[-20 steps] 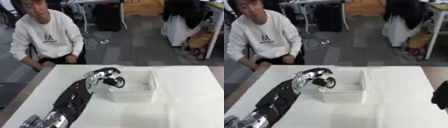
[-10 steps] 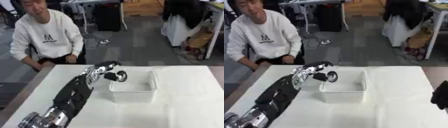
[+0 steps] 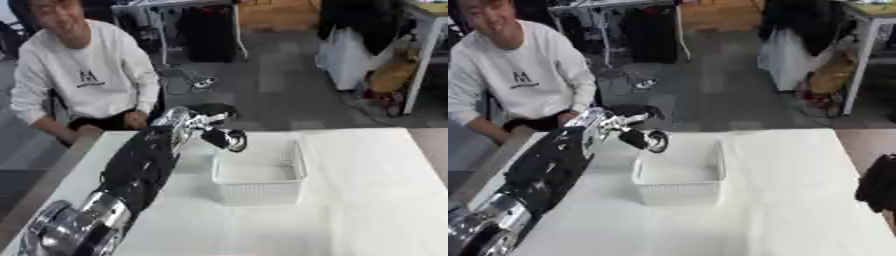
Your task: Pick up objects on the table and place them in the box.
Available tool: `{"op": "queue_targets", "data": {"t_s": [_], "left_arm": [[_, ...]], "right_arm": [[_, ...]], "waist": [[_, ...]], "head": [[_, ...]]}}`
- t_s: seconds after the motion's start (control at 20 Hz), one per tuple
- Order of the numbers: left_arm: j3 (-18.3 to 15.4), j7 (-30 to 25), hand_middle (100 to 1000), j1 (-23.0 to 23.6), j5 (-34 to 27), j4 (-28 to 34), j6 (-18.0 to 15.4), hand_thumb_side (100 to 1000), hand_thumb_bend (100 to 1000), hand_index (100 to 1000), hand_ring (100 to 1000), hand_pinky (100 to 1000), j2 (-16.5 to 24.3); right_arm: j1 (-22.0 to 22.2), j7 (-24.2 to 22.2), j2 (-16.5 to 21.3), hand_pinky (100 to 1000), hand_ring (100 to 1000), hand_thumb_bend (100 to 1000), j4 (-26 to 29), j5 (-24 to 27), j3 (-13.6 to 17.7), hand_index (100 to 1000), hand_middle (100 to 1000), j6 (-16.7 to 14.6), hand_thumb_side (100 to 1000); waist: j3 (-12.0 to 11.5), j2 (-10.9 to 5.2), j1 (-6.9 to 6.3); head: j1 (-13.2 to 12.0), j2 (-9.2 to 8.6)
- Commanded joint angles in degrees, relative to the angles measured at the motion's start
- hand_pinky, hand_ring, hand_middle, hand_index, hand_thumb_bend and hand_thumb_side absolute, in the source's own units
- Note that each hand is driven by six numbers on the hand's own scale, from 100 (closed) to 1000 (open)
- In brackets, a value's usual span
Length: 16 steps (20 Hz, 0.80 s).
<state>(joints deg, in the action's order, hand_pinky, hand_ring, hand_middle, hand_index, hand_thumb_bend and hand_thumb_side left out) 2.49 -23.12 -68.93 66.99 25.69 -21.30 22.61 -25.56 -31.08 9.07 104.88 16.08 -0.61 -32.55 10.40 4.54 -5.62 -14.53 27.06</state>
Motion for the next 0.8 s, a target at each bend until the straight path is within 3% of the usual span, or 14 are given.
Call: {"op": "queue_targets", "data": {"t_s": [0.05, 0.1, 0.8], "left_arm": [[0.11, -4.86, 1000, -2.5, 2.69, -0.19, -1.39, 672, 750, 1000, 1000, 1000, 1.9], [0.04, -6.3, 1000, -2.85, 3.27, -0.34, -1.76, 643, 756, 1000, 1000, 1000, 1.93], [-0.53, -27.46, 1000, -9.4, 8.77, -2.45, -6.3, 684, 911, 1000, 1000, 1000, 3.69]], "right_arm": [[-1.22, -7.43, 0.94, 100, 386, 100, 1.03, 0.37, -0.22, 484, 371, -7.07, 896], [-1.33, -7.51, 0.99, 100, 386, 100, 1.04, 0.39, -0.26, 484, 370, -7.05, 887], [-3.93, -9.02, 1.89, 100, 386, 100, 0.88, 0.91, -0.88, 483, 368, -7.12, 890]], "waist": [[0.26, -0.5, 0.04], [0.42, -0.4, -0.06], [2.91, 2.1, -1.73]], "head": [[0.57, -0.83], [0.51, -0.82], [-0.79, -2.04]]}}
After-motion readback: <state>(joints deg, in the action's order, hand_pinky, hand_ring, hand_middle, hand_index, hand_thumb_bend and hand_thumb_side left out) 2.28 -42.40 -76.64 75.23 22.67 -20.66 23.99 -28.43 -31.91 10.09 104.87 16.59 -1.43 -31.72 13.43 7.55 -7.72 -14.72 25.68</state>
